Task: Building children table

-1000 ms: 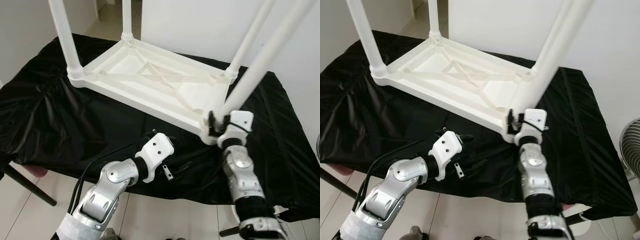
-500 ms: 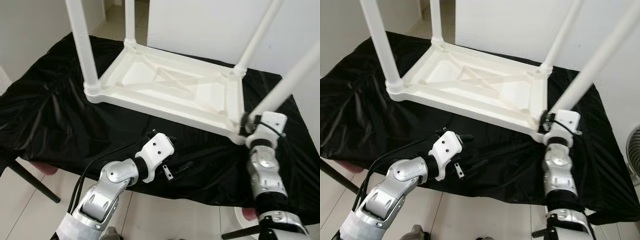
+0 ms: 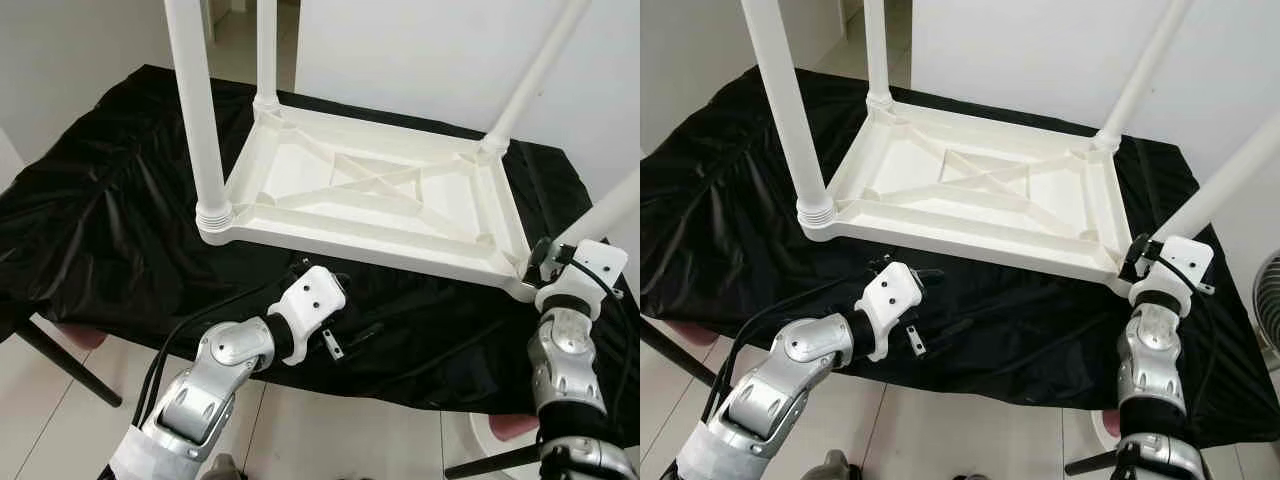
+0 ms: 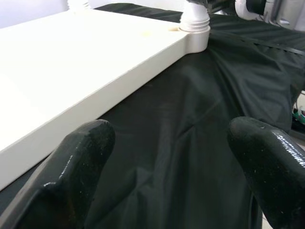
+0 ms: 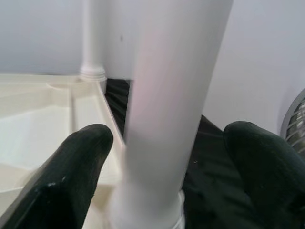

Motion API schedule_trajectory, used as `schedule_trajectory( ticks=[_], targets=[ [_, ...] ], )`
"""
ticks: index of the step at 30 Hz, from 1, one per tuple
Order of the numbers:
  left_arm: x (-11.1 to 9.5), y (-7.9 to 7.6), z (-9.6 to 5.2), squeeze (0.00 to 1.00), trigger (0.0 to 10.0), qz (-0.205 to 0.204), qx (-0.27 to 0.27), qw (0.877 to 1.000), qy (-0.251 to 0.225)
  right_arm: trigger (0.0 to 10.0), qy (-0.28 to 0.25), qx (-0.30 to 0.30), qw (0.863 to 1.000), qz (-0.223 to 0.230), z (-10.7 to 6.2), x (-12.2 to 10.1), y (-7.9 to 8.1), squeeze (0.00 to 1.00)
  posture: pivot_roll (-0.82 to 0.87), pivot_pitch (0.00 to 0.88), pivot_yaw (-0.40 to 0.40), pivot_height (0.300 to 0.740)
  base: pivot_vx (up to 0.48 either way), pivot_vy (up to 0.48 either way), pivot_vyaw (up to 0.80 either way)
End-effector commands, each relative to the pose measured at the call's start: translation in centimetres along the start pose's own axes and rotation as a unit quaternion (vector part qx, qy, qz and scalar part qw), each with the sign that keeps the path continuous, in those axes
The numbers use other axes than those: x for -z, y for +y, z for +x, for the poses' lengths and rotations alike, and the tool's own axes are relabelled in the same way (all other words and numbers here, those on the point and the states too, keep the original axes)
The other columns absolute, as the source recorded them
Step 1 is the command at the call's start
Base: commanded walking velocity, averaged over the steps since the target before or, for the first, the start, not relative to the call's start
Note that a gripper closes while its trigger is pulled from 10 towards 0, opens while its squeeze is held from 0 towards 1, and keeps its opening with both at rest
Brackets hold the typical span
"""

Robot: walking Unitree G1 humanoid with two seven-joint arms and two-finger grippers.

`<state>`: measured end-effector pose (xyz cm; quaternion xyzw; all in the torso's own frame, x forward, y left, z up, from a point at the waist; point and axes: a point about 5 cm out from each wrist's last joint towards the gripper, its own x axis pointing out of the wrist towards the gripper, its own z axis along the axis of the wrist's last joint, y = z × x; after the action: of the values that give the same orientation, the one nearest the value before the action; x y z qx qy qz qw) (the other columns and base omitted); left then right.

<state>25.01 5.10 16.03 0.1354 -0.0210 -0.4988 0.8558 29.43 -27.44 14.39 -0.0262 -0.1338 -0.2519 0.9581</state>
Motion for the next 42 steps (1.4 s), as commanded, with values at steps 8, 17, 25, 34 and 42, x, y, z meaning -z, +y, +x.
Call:
schedule_trajectory(
  ticks=[8, 17, 25, 34, 42],
  targets=[
    [0.1, 0.0, 0.1, 0.00, 10.0, -0.003, 0.006, 1.000, 0.001, 10.0, 0.000, -0.060, 0.996, 0.065, -3.8, -0.4, 3.4, 0.00, 0.12, 0.088, -0.052, 0.740, 0.000, 0.000, 0.00],
    [-0.6, 2.5, 2.0, 0.00, 10.0, 0.033, -0.016, 0.999, -0.006, 10.0, 0.037, -0.107, 0.991, 0.075, -6.5, 0.5, 4.7, 0.00, 0.12, 0.094, -0.056, 0.740, 0.000, 0.000, 0.00],
    [-0.6, 4.4, 4.6, 0.00, 10.0, 0.072, 0.001, 0.997, 0.008, 10.0, 0.055, -0.131, 0.988, 0.068, -8.3, 0.5, 4.2, 0.00, 0.09, 0.095, -0.032, 0.740, 0.000, 0.000, 0.00],
    [0.1, 5.8, 6.3, 0.00, 10.0, 0.076, 0.005, 0.997, 0.030, 10.0, 0.058, -0.141, 0.986, 0.065, -9.9, 0.1, 3.1, 0.00, 0.04, 0.095, 0.006, 0.740, 0.000, 0.000, 0.00],
    [0.2, 6.8, 7.8, 0.00, 10.0, 0.084, 0.000, 0.995, 0.047, 10.0, 0.061, -0.162, 0.982, 0.076, -11.2, -0.5, 2.7, 0.00, -0.01, 0.098, 0.042, 0.740, 0.000, 0.000, 0.00]
  ],
)
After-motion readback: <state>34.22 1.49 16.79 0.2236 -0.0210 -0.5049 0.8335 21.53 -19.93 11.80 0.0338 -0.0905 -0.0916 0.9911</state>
